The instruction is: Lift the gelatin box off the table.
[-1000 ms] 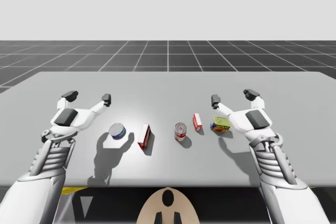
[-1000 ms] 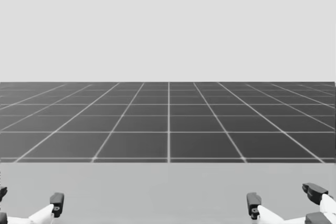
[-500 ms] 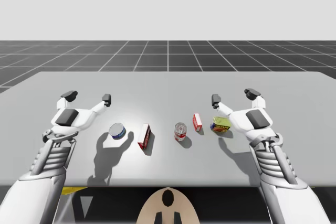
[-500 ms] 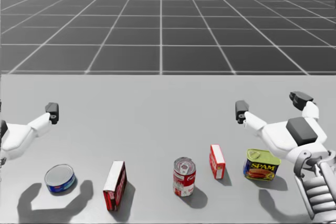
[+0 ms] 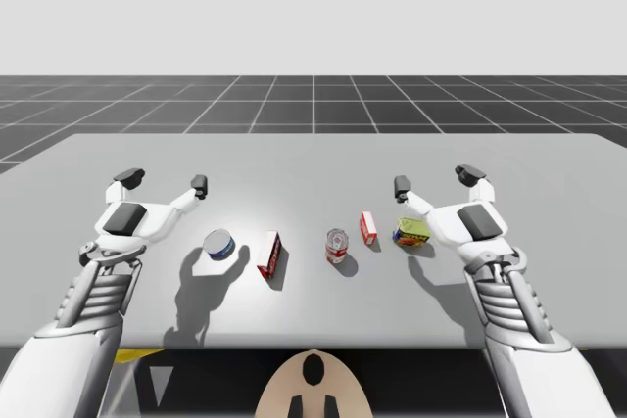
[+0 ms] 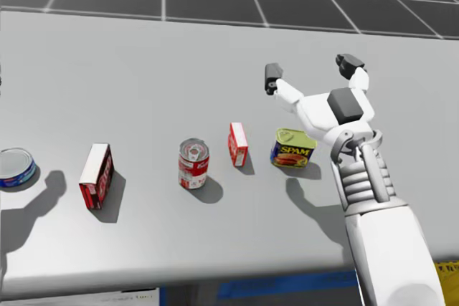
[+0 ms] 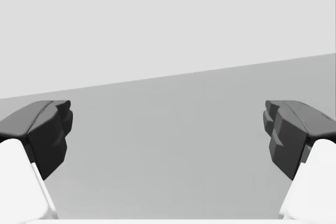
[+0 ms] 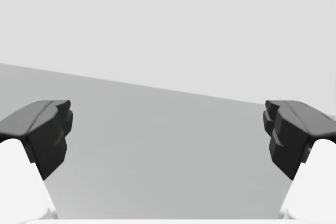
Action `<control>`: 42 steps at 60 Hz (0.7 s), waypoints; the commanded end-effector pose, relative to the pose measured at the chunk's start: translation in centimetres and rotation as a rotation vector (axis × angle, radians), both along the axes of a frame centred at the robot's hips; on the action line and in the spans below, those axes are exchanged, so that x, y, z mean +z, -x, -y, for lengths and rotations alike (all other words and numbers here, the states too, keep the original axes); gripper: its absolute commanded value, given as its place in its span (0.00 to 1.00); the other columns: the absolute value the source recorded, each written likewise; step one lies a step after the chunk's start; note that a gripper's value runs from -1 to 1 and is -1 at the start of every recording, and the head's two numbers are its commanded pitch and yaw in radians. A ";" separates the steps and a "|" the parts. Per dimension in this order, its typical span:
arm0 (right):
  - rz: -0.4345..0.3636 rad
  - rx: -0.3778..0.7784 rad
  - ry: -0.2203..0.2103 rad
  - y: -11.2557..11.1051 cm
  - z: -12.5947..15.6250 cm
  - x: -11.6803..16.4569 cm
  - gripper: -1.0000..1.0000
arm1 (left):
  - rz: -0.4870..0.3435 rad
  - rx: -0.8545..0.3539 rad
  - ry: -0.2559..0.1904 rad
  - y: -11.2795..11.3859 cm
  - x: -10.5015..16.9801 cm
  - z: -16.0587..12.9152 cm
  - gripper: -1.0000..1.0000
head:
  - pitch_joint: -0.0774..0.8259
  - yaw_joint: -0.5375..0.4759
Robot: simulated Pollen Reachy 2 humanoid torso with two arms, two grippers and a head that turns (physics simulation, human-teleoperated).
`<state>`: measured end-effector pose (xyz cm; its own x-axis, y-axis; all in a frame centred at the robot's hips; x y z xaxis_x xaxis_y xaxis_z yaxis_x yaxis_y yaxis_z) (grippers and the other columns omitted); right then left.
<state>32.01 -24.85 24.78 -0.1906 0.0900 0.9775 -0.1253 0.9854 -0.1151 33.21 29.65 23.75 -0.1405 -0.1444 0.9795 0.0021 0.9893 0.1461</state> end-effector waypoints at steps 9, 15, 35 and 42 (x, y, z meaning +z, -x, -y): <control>0.007 0.021 -0.015 1.7 -0.2 1.9 0.00 | -0.003 0.004 0.008 0.0 0.0 0.1 0.00 | 0.78 0.34; -0.020 0.025 -0.031 3.8 -1.5 2.8 0.00 | -0.006 0.006 0.009 0.0 0.0 0.1 0.00 | 0.78 0.33; -0.094 0.173 -0.069 11.0 -5.0 1.5 0.00 | -0.024 0.010 0.006 -0.2 -0.3 0.1 0.00 | 0.77 0.34; -0.127 0.198 -0.097 12.5 -6.0 -0.2 0.00 | -0.029 0.011 0.002 -0.3 -0.5 0.1 0.00 | 0.78 0.34</control>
